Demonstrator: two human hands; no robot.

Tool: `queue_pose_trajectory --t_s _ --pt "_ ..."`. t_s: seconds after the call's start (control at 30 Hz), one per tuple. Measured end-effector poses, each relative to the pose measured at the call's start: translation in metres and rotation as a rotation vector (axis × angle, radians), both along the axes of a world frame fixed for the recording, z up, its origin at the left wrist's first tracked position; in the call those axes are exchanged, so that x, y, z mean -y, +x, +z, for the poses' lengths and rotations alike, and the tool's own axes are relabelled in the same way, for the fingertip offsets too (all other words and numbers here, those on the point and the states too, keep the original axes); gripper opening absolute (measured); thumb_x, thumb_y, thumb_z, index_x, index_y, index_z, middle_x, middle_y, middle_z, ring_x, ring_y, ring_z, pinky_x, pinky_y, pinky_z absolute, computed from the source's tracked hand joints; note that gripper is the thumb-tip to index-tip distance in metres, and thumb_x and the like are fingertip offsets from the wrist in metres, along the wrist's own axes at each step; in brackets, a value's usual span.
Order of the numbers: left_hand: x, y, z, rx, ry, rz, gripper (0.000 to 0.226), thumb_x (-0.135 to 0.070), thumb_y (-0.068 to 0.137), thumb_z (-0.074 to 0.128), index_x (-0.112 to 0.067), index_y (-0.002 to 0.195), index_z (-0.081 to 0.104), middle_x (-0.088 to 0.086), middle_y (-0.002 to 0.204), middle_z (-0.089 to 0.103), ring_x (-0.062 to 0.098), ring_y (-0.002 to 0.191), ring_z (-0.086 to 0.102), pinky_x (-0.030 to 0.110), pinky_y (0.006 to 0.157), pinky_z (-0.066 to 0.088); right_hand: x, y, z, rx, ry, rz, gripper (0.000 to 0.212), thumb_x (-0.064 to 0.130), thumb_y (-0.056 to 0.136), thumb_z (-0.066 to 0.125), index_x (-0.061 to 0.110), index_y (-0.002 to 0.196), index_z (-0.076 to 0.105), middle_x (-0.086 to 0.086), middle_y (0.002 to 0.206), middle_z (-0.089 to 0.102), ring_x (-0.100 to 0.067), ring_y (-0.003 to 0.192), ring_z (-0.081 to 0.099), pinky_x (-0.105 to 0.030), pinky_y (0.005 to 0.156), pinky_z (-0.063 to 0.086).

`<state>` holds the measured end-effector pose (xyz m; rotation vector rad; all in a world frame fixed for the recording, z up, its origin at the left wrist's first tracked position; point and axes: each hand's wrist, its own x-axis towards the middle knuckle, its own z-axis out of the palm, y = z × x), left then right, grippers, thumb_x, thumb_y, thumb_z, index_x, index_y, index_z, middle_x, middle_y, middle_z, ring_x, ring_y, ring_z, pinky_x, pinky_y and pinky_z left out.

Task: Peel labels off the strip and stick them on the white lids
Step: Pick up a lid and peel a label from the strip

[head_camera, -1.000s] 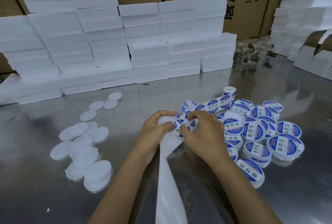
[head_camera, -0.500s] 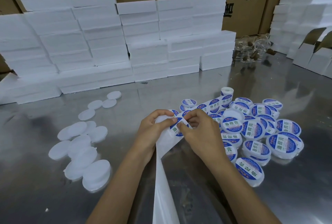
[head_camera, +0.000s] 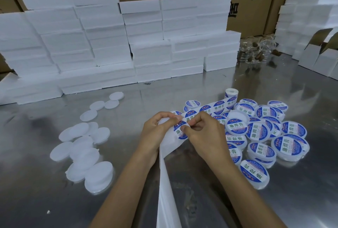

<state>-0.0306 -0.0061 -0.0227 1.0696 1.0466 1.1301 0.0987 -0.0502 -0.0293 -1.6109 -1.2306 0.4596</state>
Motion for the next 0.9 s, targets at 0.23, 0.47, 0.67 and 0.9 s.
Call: queue_pose_trajectory --t_s 0.23,0.47,0.67,0.9 --pt "0.0 0.001 0.001 -0.034 -0.011 0.02 0.022 -0.03 0.07 0.088 -0.017 0.083 0.075 0.004 0.098 0.078 0.023 0.082 0.076 0.031 0.066 0.059 0.0 -0.001 0.0 -0.04 0.003 -0.015 0.023 0.026 0.078 0.081 0.022 0.073 0.059 0.018 0.067 0.065 0.0 0.071 0.066 -0.029 0.071 0.057" --pt "-0.001 0.001 -0.001 -0.118 0.0 0.057 0.018 -0.023 0.074 0.087 -0.014 0.085 0.075 0.003 0.092 0.078 0.02 0.075 0.076 0.026 0.058 0.058 0.001 -0.003 -0.003 0.008 -0.038 0.12 0.022 0.021 0.081 0.076 0.021 0.072 0.056 0.01 0.071 0.067 -0.005 0.074 0.066 -0.03 0.074 0.057" --pt "-0.004 -0.007 0.0 -0.158 0.036 0.111 0.012 -0.009 0.08 0.079 -0.014 0.09 0.074 0.003 0.092 0.077 0.018 0.073 0.074 0.024 0.055 0.057 0.002 0.003 0.004 -0.13 -0.138 0.397 0.018 0.026 0.077 0.08 0.018 0.074 0.065 0.009 0.087 0.071 -0.003 0.09 0.066 -0.018 0.083 0.049" --pt "-0.01 -0.015 -0.004 -0.18 0.129 0.13 0.011 -0.007 0.08 0.079 -0.014 0.087 0.074 -0.003 0.092 0.075 0.011 0.078 0.071 0.024 0.066 0.058 0.006 0.014 0.018 -0.346 -0.027 0.314 0.019 0.022 0.076 0.081 0.017 0.071 0.063 0.006 0.082 0.064 -0.006 0.075 0.057 -0.016 0.07 0.043"
